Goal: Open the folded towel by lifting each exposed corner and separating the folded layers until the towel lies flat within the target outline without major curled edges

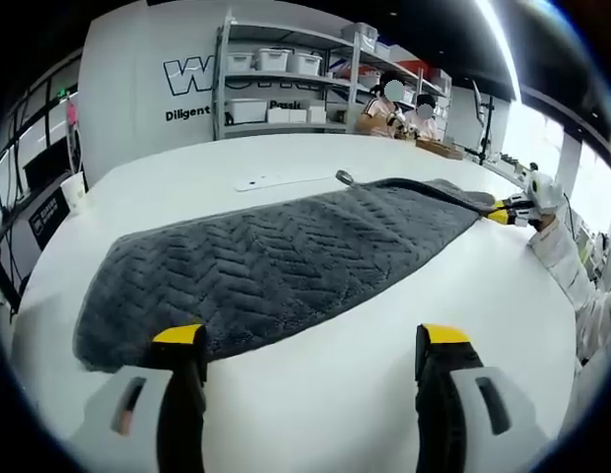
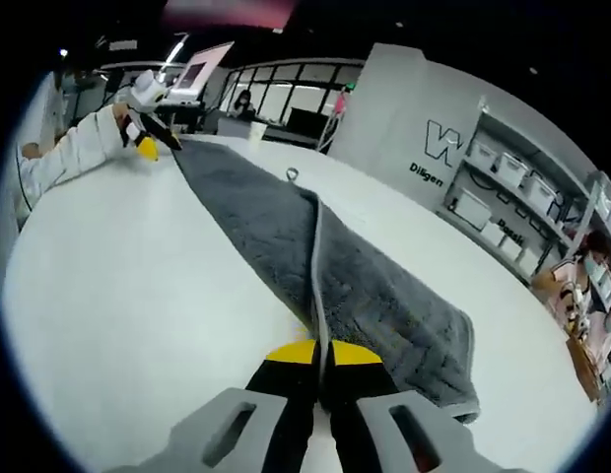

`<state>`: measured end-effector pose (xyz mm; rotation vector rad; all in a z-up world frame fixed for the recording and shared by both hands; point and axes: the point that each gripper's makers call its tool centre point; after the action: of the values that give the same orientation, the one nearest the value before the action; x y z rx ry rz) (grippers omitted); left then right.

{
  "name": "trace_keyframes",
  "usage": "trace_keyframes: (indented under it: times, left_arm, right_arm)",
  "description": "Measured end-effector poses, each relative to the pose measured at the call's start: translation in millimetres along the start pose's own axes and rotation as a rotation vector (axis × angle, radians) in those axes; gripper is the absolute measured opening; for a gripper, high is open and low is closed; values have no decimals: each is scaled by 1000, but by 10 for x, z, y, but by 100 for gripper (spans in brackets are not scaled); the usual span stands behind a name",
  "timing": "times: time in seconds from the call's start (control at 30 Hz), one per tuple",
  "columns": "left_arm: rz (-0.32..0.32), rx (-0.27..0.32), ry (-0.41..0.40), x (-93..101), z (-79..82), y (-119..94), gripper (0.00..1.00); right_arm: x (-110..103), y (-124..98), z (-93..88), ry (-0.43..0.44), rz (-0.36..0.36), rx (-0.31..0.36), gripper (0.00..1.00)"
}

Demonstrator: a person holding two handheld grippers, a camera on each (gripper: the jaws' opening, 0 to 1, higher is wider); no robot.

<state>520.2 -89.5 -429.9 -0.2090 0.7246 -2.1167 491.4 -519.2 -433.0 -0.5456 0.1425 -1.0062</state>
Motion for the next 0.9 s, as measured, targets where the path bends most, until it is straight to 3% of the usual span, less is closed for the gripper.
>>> trace_keyframes:
  times: [0.57,0.9]
  left_arm:
    - [1,-2,-1,-6,6,1,86]
    - [-1,-5,-4,-1,-6,12,86]
  right_arm:
    - [-53,-238,-235,54,51,-11,0]
    - [-67,-260,-238,80,63,4,0]
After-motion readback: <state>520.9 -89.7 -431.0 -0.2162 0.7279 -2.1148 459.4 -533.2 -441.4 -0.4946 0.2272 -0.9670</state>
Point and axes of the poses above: the point that each gripper's makers call its tool centre point, and the gripper's own axes: y roughly forward along the fingers, x roughly to its right, z roughly out of its top, and after that the axes turned 13 degrees about y, right-handed
